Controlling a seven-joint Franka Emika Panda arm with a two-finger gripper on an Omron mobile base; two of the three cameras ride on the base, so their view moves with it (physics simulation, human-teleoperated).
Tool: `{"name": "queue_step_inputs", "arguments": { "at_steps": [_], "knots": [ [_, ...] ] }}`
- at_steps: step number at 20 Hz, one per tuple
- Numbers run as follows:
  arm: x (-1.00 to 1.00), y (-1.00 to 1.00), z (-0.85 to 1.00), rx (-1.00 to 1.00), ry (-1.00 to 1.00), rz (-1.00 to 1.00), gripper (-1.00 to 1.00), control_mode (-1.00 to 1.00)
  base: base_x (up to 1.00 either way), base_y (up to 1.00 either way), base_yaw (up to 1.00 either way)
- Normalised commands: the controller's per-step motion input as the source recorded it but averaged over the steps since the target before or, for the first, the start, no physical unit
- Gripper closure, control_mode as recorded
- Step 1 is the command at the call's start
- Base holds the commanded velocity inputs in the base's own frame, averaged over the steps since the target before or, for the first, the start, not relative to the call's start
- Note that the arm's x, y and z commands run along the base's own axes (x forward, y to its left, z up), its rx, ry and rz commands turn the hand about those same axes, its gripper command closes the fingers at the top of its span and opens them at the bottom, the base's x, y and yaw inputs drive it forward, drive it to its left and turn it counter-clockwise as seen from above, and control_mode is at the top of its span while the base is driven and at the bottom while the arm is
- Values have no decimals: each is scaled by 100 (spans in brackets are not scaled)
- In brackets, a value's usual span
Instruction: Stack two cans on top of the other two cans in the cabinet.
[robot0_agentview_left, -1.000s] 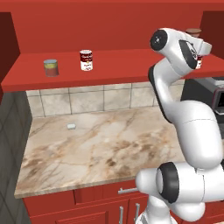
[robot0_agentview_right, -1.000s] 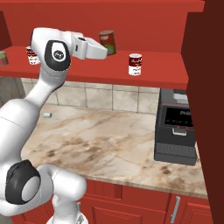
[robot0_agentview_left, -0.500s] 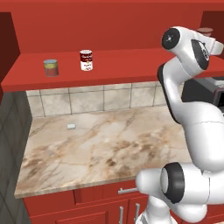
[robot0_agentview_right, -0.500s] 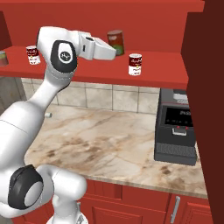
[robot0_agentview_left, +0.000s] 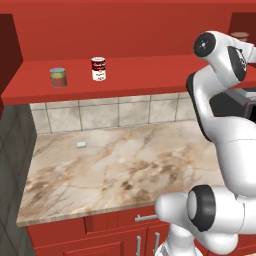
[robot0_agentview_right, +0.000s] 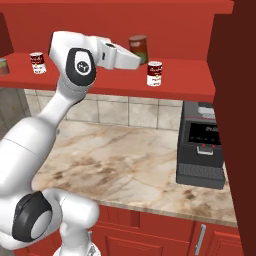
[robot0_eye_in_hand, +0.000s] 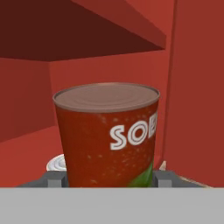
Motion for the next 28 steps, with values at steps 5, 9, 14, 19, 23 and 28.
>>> {"name": "queue_step_inputs", "arguments": {
  "at_steps": [5,9,14,19,23,28],
  "knots": [
    [1,-13,0,3,7,7,100,-100,0,0,0],
    [0,-16,0,5,6,10,100,-100,0,0,0],
    [0,-15,0,0,0,12,100,-100,0,0,0],
    [0,-6,0,0,0,14,100,-100,0,0,0],
    [3,0,-2,1,0,14,100,-100,0,0,0],
    [14,0,0,3,0,16,100,-100,0,0,0]
  ]
}}
